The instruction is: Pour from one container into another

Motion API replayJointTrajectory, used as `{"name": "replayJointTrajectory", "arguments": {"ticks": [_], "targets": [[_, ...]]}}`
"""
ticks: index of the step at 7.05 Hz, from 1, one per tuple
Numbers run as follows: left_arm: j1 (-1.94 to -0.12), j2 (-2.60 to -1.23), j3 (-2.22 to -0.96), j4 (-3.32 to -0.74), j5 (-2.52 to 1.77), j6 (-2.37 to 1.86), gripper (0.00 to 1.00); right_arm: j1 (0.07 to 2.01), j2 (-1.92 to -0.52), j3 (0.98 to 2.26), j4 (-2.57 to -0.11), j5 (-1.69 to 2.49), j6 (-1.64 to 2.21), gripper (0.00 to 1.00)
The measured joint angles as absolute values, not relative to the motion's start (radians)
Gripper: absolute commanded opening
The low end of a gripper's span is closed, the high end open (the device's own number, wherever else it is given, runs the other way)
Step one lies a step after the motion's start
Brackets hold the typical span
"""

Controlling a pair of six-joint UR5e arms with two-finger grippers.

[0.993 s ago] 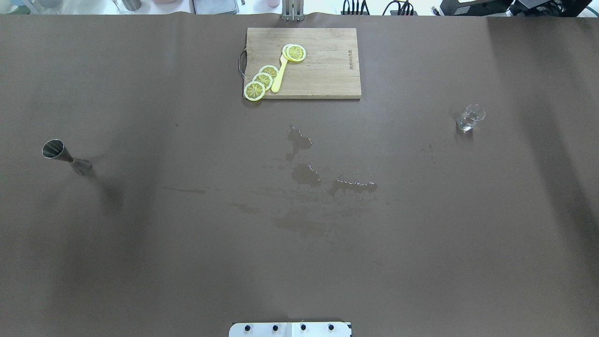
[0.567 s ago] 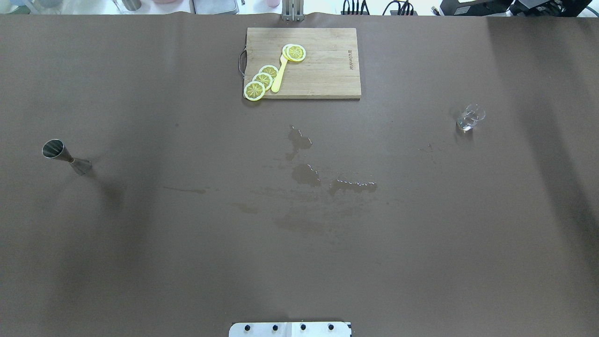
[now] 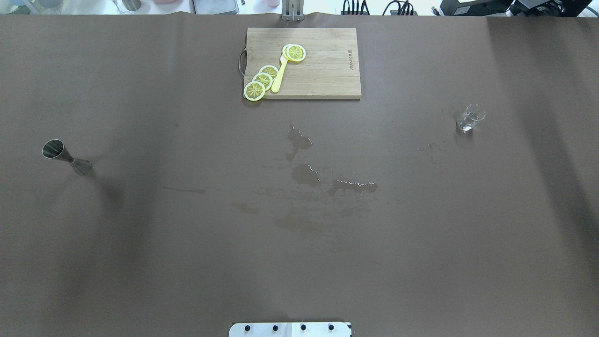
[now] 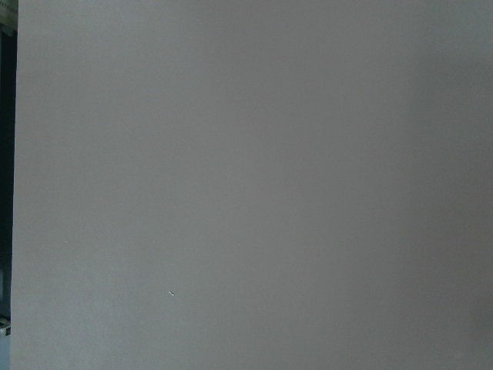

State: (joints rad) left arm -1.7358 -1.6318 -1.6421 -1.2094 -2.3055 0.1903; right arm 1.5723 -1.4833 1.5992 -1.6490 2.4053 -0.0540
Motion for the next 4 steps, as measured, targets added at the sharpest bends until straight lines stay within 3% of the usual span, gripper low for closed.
{"name": "replayJointTrajectory", "arguments": {"ticks": [4], "targets": [[-1.739, -1.608, -1.674, -1.205, -2.313, 0.191, 0.98, 1.572, -1.485, 1.599, -1.649, 2.405, -0.055, 1.00]]}}
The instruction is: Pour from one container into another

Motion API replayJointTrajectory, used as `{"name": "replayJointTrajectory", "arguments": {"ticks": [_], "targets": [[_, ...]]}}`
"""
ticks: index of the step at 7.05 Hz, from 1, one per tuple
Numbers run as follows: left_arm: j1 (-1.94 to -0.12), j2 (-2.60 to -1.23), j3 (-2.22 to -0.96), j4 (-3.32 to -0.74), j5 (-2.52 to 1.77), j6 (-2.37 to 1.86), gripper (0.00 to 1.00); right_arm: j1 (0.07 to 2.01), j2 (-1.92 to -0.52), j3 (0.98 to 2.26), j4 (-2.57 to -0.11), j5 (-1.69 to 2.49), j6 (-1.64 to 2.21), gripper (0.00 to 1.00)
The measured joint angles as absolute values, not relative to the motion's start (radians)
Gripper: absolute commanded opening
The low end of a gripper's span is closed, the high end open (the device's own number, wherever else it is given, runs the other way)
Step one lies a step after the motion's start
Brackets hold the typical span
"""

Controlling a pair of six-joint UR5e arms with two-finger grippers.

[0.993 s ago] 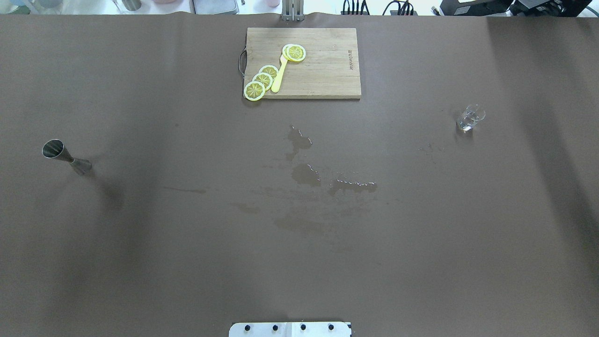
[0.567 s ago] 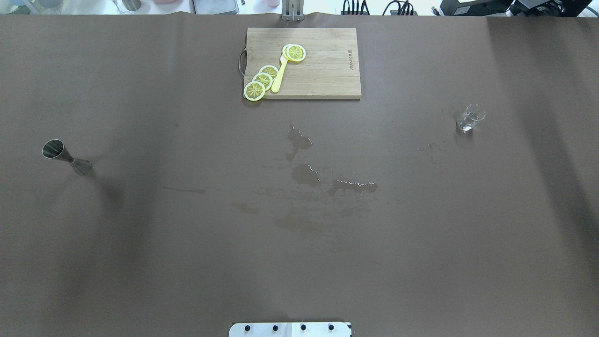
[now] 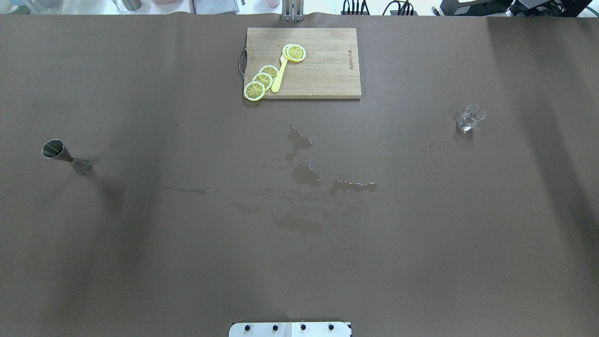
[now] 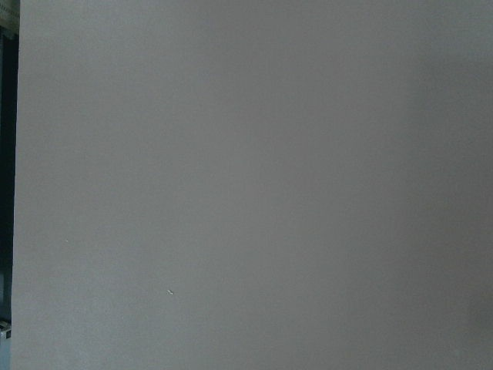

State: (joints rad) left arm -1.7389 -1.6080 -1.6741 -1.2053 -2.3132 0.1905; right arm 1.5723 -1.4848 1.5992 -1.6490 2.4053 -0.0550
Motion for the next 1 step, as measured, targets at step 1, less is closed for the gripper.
{"name": "replayJointTrajectory", "arguments": {"ticks": [1], "targets": [[-1.739, -1.603, -1.678, -1.206, -2.313, 0.191, 0.98, 1.571, -1.485, 1.599, -1.649, 2.405, -0.054, 1.00]]}}
